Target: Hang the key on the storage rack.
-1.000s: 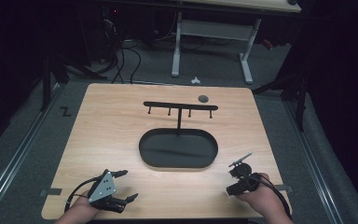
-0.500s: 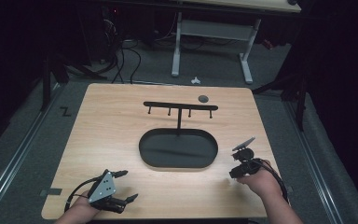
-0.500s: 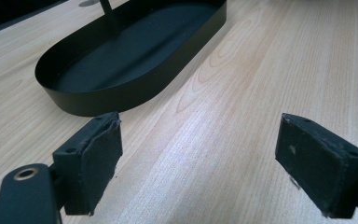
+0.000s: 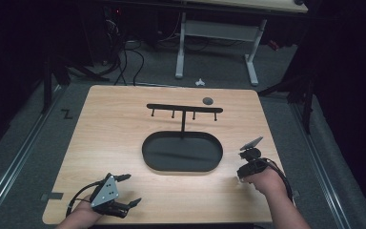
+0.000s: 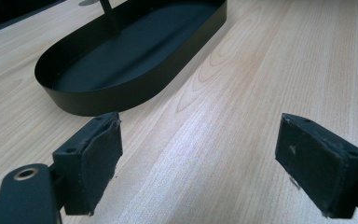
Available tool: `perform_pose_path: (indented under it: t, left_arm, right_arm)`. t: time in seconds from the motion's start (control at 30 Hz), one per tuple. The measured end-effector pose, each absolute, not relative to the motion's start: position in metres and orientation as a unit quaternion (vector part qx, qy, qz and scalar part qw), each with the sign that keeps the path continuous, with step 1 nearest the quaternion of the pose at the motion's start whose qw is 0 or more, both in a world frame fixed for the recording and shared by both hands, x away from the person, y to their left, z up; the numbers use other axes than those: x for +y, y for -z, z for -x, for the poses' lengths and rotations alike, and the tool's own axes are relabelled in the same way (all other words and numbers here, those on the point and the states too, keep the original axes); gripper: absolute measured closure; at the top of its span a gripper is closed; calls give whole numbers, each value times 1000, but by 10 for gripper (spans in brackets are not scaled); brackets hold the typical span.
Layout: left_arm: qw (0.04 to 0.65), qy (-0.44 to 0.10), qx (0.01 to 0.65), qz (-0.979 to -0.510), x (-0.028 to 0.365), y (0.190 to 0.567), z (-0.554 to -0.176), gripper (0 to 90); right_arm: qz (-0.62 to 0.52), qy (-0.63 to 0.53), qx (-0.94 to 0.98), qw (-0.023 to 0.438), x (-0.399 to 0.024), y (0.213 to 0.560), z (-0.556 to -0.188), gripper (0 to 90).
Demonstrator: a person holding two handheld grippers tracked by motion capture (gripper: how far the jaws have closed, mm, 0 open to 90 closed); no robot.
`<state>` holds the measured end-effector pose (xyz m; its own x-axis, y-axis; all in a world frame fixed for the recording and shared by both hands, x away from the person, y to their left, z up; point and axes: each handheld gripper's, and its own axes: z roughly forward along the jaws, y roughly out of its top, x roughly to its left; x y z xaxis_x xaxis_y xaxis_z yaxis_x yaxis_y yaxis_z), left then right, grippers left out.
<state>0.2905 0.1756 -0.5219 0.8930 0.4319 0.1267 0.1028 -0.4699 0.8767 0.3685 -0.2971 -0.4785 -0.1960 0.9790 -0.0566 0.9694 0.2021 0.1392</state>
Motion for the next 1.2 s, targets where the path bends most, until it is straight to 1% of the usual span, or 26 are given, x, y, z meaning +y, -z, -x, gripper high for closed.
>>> perform_pose_path:
  t: [0.2, 0.3, 0.37, 0.47, 0.53, 0.63, 1.0, 1.2]
  left_arm:
    - [490, -168, 159, -841, 176, 522, -290, 152]
    - [489, -168, 158, -841, 176, 522, -290, 152]
    - [489, -168, 158, -841, 176, 522, -290, 152]
    - [488, -168, 159, -842, 175, 522, -290, 152]
    - [488, -168, 158, -842, 175, 522, -290, 152]
    - [488, -168, 158, -842, 175, 522, -290, 152]
    - [487, -168, 158, -842, 175, 522, -290, 152]
    - [488, -170, 157, -842, 175, 522, -290, 152]
  right_arm:
    - [-635, -42, 769, 66, -300, 485, -368, 534]
    - [-635, -40, 769, 66, -301, 484, -368, 567]
    - [-634, -38, 770, 64, -302, 484, -368, 573]
    - [-631, -34, 772, 68, -302, 485, -366, 610]
    - [-627, -24, 776, 61, -303, 485, -364, 686]
    - [-626, -28, 776, 67, -303, 487, -362, 711]
    - [-612, -29, 789, 52, -298, 481, -362, 730]
    - [-612, -26, 788, 66, -296, 479, -362, 743]
